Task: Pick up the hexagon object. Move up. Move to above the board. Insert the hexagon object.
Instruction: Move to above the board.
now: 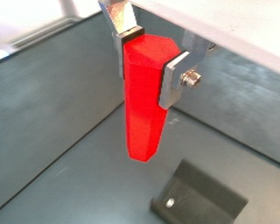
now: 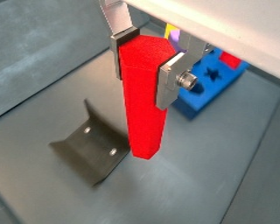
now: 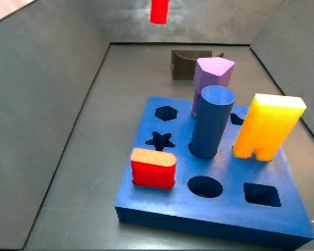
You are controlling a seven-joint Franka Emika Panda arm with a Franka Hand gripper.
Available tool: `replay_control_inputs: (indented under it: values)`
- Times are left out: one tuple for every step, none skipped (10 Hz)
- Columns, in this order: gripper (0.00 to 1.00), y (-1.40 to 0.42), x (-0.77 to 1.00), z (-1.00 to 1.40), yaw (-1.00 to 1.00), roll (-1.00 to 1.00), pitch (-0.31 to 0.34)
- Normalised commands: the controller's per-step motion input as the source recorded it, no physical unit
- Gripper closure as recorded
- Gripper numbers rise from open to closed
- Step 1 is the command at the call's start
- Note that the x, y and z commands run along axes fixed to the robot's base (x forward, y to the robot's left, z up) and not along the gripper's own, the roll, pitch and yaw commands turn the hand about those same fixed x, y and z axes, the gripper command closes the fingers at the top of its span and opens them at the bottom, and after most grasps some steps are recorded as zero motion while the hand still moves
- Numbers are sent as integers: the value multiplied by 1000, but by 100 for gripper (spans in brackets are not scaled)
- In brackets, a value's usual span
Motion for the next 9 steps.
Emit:
replay_control_inputs:
  values:
    - [100, -1000, -126, 181, 190, 36, -23]
    - [100, -1000, -124, 184, 88, 34, -7]
    - [100, -1000, -123, 186, 50, 28, 2]
    - [100, -1000, -123, 186, 34, 22, -1]
    - [100, -1000, -128, 194, 22, 9, 8]
    - [100, -1000, -126, 199, 11, 1, 8]
    - [100, -1000, -116, 208, 7, 3, 26]
    - [100, -1000, -112, 216, 8, 5, 37]
    - [100, -952, -93, 225, 8, -7, 59]
